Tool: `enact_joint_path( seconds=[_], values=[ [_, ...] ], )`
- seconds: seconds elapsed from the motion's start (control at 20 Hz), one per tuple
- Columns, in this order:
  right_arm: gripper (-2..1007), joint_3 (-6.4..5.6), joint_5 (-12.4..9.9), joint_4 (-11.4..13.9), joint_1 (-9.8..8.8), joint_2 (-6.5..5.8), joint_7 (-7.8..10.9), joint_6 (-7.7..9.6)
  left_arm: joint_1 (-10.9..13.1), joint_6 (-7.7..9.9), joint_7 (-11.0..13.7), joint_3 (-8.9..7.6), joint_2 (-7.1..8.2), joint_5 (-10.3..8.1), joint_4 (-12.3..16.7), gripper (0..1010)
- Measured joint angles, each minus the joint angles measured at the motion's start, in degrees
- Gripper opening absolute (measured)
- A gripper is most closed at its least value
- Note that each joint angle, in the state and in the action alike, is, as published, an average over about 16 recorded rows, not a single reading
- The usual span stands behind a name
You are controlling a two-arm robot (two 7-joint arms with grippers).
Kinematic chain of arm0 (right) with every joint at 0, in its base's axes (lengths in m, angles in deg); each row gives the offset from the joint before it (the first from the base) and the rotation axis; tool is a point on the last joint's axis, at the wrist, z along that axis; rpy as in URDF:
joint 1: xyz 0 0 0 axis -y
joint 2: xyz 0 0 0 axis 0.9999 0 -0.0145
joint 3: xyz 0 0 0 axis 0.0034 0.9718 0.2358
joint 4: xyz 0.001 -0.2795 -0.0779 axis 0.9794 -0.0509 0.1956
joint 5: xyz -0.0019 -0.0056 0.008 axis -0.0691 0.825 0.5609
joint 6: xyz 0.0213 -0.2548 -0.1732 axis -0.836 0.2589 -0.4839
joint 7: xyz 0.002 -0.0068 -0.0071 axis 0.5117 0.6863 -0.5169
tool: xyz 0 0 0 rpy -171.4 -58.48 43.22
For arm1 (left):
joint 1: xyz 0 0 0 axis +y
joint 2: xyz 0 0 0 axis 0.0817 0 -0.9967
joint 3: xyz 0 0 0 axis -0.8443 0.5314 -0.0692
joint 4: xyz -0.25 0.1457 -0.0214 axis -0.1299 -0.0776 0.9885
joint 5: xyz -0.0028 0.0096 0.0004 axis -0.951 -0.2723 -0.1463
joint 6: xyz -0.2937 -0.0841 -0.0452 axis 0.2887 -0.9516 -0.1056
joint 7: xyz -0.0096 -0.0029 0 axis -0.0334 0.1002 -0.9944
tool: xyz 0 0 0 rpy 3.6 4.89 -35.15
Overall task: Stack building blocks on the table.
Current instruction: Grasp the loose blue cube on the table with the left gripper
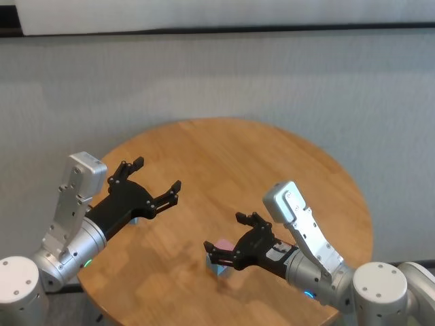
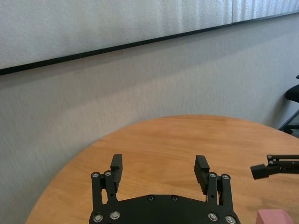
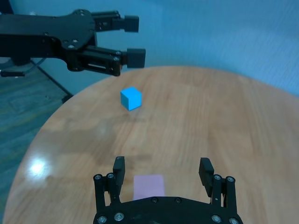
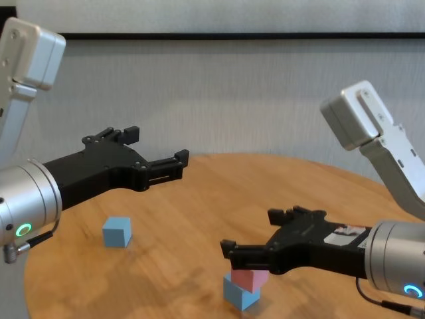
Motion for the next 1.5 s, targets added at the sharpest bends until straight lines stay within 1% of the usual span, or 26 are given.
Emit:
enact_joint_path(
  seconds=[0.3,0.5,0.75,0.95,1.1,1.25,1.5],
  values=[
    [1001,-1.34,1.5,0.89,-1.22,0.19,-2.35,-4.12,0.0,0.0,0.0,0.0,0.0,0.0,0.0,1002],
    [1001,-2.55,2.88,1.39,-2.21,0.64,-4.61,-7.54,0.0,0.0,0.0,0.0,0.0,0.0,0.0,1002],
    [1001,-4.34,5.15,1.75,-3.43,1.61,-8.32,-12.59,0.0,0.0,0.0,0.0,0.0,0.0,0.0,1002],
    [1001,-5.38,7.64,1.21,-3.87,2.53,-11.21,-16.88,0.0,0.0,0.0,0.0,0.0,0.0,0.0,1002],
    [1001,-5.95,9.66,0.11,-3.57,3.32,-13.1,-20.05,0.0,0.0,0.0,0.0,0.0,0.0,0.0,1002],
    [1001,-6.35,11.39,-1.52,-2.57,4.15,-14.27,-22.63,0.0,0.0,0.0,0.0,0.0,0.0,0.0,1002],
    [1001,-6.79,13.08,-4.54,-0.12,5.37,-14.91,-25.53,0.0,0.0,0.0,0.0,0.0,0.0,0.0,1002]
  ],
)
